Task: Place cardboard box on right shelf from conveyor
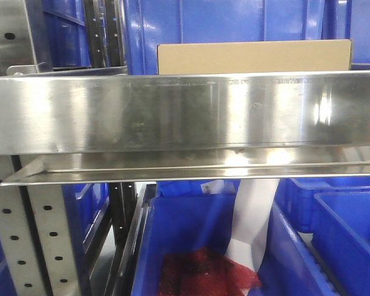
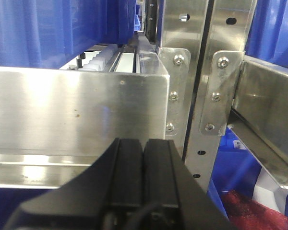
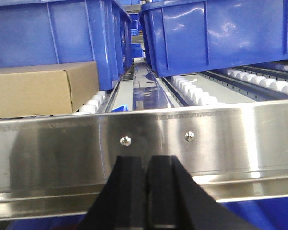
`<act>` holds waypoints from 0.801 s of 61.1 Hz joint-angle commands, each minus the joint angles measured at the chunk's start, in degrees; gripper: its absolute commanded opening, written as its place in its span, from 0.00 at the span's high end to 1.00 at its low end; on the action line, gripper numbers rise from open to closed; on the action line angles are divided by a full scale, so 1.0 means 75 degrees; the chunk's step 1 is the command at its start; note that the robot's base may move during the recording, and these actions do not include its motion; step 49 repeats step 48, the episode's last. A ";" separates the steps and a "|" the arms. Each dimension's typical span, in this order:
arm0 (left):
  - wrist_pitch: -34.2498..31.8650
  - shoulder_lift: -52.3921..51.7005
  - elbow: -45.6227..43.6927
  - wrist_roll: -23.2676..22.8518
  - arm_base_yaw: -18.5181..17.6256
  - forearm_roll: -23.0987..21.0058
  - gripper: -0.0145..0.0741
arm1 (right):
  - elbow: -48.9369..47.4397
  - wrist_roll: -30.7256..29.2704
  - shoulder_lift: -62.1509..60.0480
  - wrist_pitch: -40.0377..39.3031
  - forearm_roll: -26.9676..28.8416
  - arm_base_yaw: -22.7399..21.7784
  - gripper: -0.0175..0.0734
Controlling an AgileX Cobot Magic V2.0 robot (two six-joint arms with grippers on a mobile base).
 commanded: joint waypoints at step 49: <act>-0.0672 -0.0110 0.0072 0.0001 0.0016 -0.0045 0.97 | -0.0044 -0.0082 -0.0109 -0.0726 0.0040 -0.0045 0.74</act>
